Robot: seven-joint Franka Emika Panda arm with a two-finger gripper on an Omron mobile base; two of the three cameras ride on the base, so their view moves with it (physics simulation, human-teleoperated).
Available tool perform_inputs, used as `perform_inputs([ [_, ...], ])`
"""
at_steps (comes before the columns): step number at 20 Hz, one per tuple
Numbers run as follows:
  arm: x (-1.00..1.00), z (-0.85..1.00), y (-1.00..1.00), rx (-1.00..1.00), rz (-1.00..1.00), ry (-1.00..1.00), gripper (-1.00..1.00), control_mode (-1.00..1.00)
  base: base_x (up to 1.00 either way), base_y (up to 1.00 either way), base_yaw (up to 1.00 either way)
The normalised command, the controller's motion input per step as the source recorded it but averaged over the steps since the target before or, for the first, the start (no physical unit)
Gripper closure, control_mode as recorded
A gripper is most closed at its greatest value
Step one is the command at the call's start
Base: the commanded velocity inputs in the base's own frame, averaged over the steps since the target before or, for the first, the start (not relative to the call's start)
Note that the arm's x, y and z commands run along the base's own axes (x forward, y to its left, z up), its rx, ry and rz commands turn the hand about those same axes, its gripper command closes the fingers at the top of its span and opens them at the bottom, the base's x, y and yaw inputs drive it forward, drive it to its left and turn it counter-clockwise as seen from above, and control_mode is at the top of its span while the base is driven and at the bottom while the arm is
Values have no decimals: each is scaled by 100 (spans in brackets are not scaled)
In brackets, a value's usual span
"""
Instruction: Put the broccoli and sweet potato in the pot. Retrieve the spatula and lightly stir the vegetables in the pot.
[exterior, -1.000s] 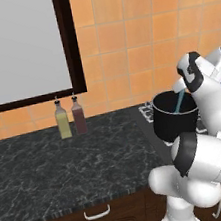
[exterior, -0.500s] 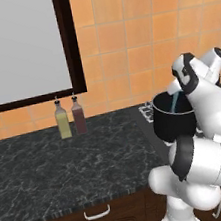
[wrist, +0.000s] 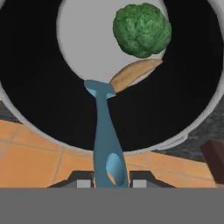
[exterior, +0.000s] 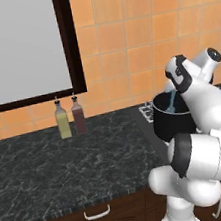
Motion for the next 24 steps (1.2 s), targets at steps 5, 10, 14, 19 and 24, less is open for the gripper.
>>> perform_inputs([
  [5,3,25,0,10,-35,15,100,-100,0,0,0],
  [10,0,91,8,33,-35,24,100,-100,0,0,0],
  [14,0,68,26,31,-33,27,100,-100,0,0,0],
  [19,7,10,57,27,-29,33,100,-100,0,0,0],
  [24,0,0,79,23,-23,19,100,-100,0,0,0],
])
